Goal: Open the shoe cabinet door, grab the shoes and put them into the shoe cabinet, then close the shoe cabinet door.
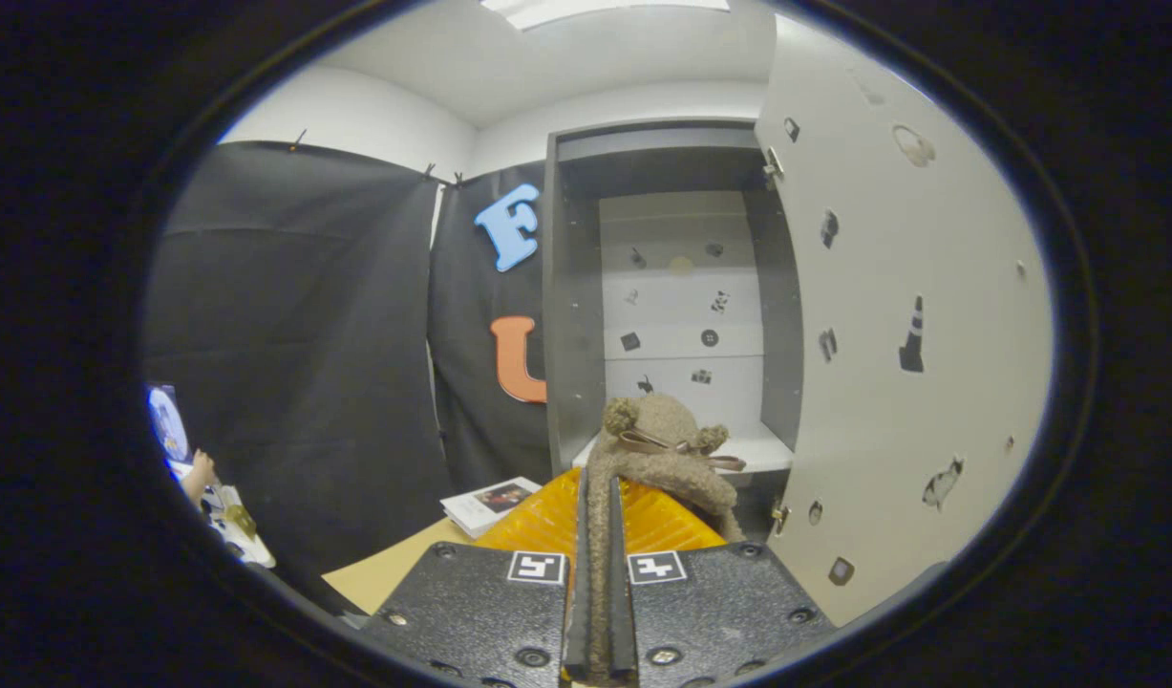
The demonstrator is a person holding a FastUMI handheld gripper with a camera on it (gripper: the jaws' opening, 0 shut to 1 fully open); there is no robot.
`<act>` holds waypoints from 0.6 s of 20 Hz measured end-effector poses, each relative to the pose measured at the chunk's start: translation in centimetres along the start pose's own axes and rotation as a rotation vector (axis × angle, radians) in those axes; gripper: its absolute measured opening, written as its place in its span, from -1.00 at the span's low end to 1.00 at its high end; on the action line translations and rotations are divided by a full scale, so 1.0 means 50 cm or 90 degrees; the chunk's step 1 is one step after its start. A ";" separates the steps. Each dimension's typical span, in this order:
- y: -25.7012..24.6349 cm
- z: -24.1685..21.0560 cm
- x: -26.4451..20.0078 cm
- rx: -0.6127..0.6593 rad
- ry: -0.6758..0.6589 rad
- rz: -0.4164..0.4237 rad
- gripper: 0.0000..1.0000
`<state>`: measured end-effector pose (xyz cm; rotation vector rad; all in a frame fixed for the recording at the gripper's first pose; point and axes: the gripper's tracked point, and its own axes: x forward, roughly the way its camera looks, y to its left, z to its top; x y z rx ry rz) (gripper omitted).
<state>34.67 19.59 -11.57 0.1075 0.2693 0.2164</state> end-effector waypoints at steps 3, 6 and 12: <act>0.005 0.037 0.059 0.012 0.003 0.016 -0.79; -0.016 0.059 0.129 0.016 0.018 0.014 -0.78; -0.101 0.100 0.272 0.012 0.026 -0.038 -0.78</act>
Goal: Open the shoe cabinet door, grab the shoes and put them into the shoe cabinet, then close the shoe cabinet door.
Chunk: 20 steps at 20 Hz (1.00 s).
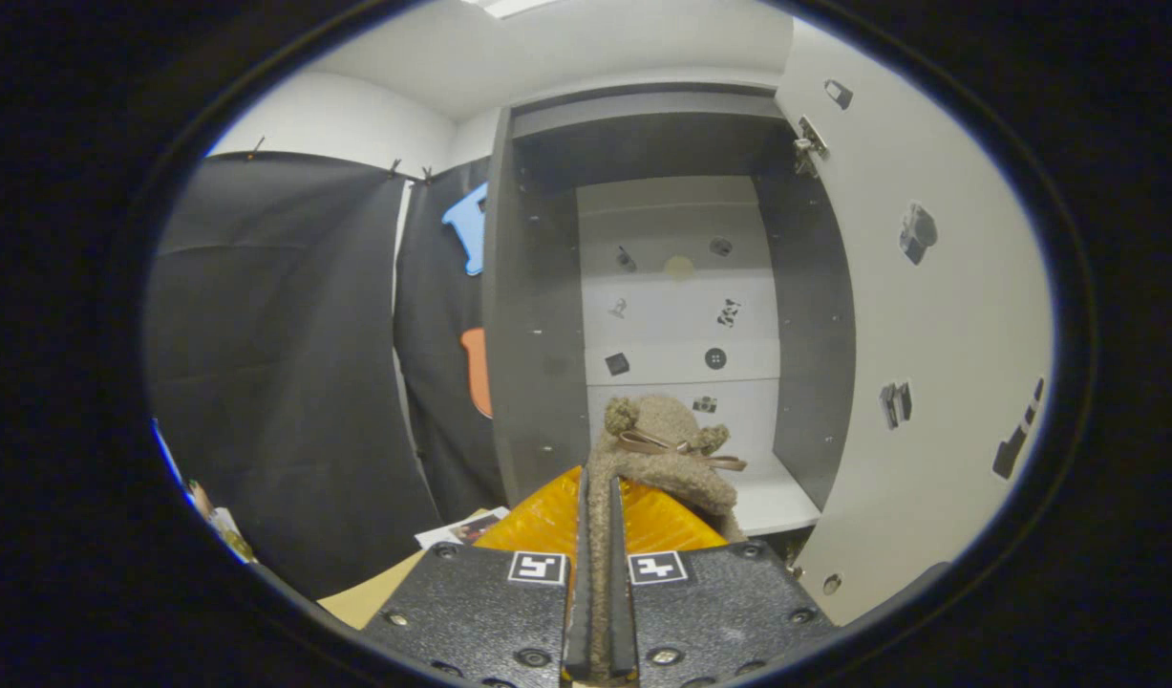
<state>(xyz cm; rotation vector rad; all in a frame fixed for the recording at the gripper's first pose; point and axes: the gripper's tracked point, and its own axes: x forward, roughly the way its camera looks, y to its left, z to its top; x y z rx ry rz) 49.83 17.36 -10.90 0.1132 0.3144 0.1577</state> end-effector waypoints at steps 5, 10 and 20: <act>-0.084 0.004 0.125 0.007 0.014 -0.055 -0.78; -0.157 0.002 0.239 -0.044 0.012 -0.125 -0.78; -0.251 -0.099 0.471 -0.121 0.076 -0.152 -0.77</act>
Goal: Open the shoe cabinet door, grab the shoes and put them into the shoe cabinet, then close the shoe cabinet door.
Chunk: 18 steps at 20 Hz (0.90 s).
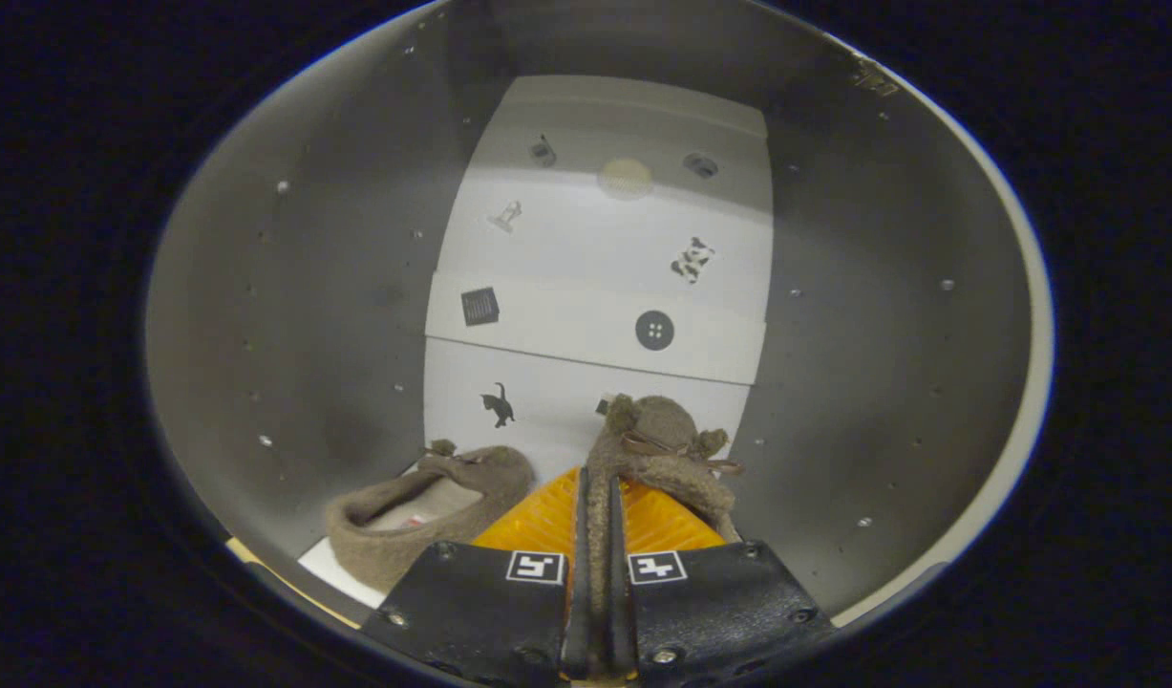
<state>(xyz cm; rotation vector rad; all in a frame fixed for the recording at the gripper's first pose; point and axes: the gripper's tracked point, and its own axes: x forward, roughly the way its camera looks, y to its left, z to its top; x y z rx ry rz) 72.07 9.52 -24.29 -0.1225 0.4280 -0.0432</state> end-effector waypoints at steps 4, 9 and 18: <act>-0.002 -0.051 0.041 0.069 0.068 0.035 -0.63; 0.001 -0.043 0.028 0.094 0.075 0.024 -0.16; 0.017 -0.032 -0.097 0.138 0.062 0.021 0.62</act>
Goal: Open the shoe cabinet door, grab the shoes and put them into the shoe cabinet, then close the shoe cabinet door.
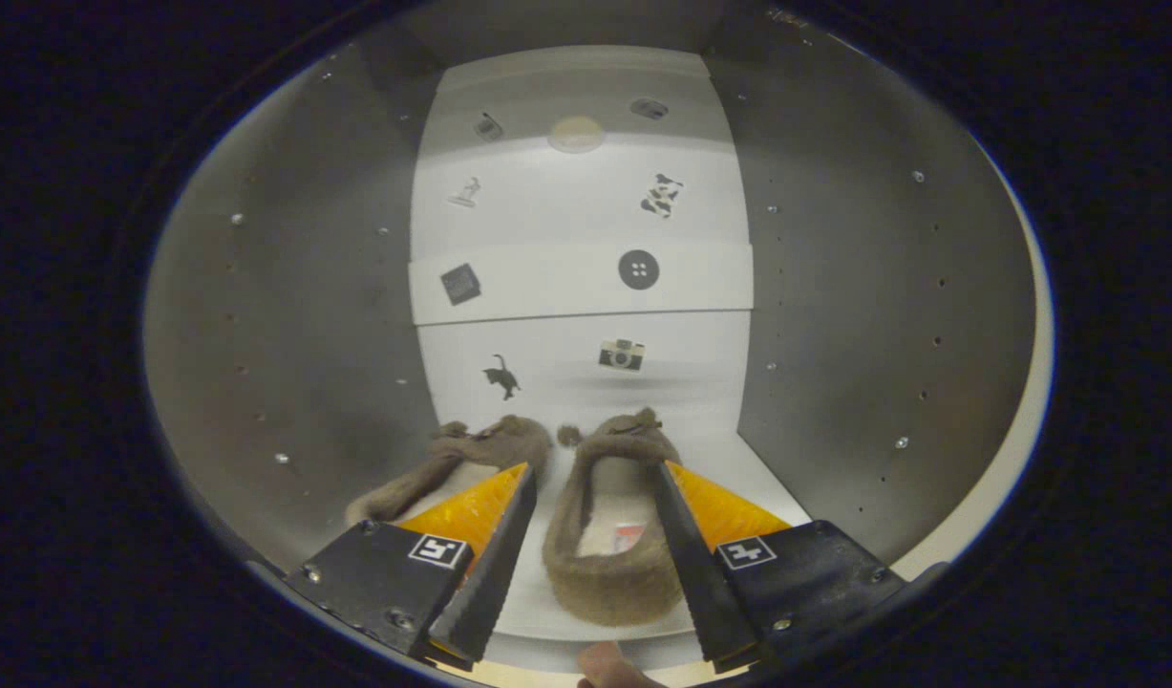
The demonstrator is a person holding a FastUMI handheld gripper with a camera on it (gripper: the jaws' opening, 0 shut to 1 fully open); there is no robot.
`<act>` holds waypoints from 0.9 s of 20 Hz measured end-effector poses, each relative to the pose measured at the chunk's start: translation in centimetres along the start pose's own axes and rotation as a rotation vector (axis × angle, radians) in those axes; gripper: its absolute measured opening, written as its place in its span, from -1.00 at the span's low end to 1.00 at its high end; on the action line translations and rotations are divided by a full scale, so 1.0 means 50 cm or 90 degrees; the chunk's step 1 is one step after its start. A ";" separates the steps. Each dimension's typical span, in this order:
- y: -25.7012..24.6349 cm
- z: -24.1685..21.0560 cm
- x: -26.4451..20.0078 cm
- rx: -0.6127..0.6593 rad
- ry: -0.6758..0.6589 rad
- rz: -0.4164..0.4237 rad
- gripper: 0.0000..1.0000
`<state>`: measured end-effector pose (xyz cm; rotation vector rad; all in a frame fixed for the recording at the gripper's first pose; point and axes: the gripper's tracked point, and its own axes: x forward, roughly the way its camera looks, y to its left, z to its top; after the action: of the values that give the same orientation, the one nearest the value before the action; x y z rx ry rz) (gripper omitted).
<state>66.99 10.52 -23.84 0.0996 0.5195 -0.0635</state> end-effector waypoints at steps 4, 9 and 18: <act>0.016 -0.017 -0.113 -0.015 0.001 0.002 0.64; 0.044 -0.024 -0.276 -0.073 -0.041 0.005 0.64; 0.055 -0.031 -0.581 -0.039 -0.113 -0.003 0.98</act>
<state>41.29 14.47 -10.46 0.0323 0.3446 -0.0600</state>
